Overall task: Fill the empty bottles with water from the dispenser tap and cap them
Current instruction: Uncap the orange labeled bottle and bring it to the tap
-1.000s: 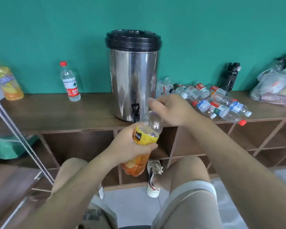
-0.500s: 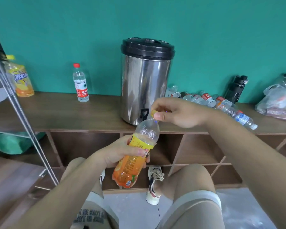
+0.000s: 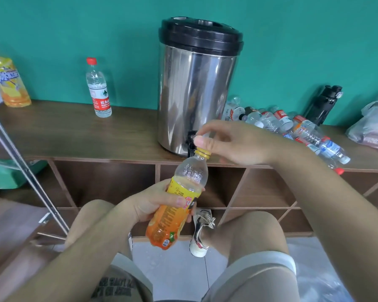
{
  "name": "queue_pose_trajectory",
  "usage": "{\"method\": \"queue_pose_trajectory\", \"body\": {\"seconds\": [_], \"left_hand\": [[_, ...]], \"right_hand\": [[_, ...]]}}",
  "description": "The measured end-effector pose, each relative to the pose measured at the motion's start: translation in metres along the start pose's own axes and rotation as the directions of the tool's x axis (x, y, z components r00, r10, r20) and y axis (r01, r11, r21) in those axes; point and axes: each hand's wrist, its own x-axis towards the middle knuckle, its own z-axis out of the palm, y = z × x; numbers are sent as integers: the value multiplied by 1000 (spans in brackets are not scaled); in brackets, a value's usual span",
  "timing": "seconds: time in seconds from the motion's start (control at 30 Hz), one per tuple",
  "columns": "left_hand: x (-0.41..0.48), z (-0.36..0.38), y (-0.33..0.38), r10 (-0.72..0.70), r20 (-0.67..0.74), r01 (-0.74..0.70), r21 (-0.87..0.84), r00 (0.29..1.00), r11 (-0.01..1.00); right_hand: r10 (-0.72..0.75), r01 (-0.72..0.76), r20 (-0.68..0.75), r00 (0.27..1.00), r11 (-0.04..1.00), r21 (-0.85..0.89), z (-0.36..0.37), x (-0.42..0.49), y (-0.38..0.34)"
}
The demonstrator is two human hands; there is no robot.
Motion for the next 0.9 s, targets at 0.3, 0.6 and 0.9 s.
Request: {"method": "queue_pose_trajectory", "body": {"seconds": [0.3,0.6,0.9], "left_hand": [[20,-5,-26,-47,79,52,-62,996,997],[9,15,-5,-5,43,12,-165,999,986],[-11,34,17,105,35,-102,-73,994,992]], "right_hand": [[-84,69,115,990,989,128,-1,23,17],[-117,94,105,987,974,206,5,33,26],[-165,179,-80,983,961,210,7,40,31]]}}
